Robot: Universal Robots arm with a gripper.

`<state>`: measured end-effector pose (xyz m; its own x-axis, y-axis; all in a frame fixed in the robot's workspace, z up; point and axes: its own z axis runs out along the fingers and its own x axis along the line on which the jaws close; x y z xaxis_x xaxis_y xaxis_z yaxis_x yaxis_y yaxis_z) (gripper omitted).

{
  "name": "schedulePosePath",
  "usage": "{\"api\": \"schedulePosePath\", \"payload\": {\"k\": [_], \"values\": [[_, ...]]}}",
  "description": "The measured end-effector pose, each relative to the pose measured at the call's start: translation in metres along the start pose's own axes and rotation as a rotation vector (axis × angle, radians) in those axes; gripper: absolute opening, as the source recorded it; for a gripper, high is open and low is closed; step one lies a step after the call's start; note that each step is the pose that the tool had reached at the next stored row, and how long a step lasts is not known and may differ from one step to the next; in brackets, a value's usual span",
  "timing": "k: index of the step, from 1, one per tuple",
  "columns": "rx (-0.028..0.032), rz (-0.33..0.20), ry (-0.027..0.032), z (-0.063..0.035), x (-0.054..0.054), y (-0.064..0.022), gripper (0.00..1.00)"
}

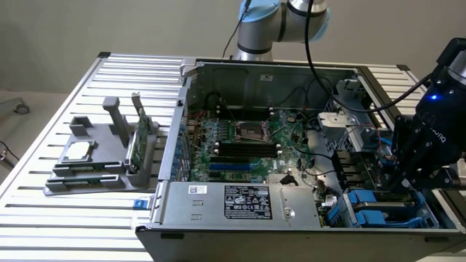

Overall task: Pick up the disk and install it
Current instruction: 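Insert the first disk wire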

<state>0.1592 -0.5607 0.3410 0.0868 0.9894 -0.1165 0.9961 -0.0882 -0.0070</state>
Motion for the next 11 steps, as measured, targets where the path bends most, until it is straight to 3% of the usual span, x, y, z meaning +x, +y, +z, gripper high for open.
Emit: {"api": "schedulePosePath", "payload": {"k": [11], "values": [[-0.0007,0.000,-0.0078,0.0012,0.0002,0.0008,0.16]]}}
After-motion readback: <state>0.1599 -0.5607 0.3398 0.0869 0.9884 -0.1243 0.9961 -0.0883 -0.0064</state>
